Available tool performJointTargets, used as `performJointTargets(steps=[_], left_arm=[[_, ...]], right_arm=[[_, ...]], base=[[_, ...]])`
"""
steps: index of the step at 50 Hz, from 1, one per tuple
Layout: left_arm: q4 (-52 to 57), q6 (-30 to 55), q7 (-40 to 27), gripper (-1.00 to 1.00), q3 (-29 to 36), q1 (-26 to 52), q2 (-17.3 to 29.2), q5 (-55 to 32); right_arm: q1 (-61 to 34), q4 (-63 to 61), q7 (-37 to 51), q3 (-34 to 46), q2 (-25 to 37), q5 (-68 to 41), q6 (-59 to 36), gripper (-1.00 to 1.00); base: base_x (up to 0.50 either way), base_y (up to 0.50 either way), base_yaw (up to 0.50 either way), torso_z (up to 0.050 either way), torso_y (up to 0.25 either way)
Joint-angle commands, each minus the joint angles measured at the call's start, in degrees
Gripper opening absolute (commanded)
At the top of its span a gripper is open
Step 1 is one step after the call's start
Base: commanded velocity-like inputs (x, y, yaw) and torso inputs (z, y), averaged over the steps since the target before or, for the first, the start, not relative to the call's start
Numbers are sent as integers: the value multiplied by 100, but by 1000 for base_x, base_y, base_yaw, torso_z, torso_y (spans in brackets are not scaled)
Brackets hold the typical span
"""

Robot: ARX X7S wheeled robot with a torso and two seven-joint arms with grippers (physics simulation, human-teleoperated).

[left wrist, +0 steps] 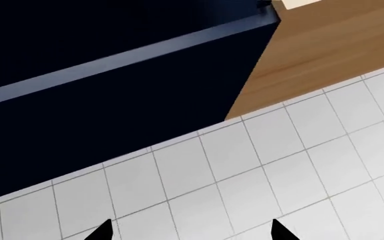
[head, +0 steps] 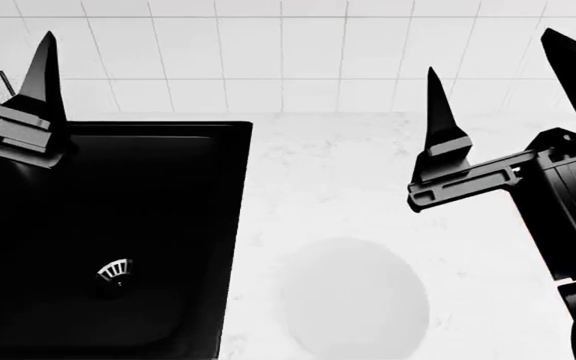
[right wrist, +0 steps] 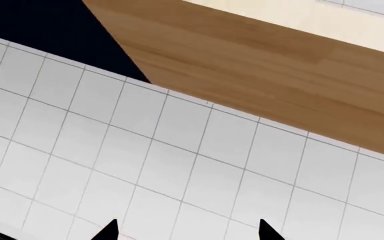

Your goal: Pick the lobster from the plate and place it on the cutting board. Then pick the condiment bottle from the cabinet and place it next to the cutting board.

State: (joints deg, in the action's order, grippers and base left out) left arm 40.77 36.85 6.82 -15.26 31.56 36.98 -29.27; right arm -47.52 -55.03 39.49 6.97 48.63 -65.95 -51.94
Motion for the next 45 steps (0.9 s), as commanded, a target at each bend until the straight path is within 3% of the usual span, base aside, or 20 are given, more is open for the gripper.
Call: performJointTargets(steps=[1, 45], left_arm=[[-14, -78, 24, 100, 21, -16, 17, 28], [-29, -121, 20, 100, 45, -31, 66, -27]], right_arm=[[-98, -62, 30, 79, 19, -67, -32, 100], [-290, -102, 95, 310, 32, -197, 14, 100]], base=[[0, 500, 0, 0, 0], [0, 500, 0, 0, 0]])
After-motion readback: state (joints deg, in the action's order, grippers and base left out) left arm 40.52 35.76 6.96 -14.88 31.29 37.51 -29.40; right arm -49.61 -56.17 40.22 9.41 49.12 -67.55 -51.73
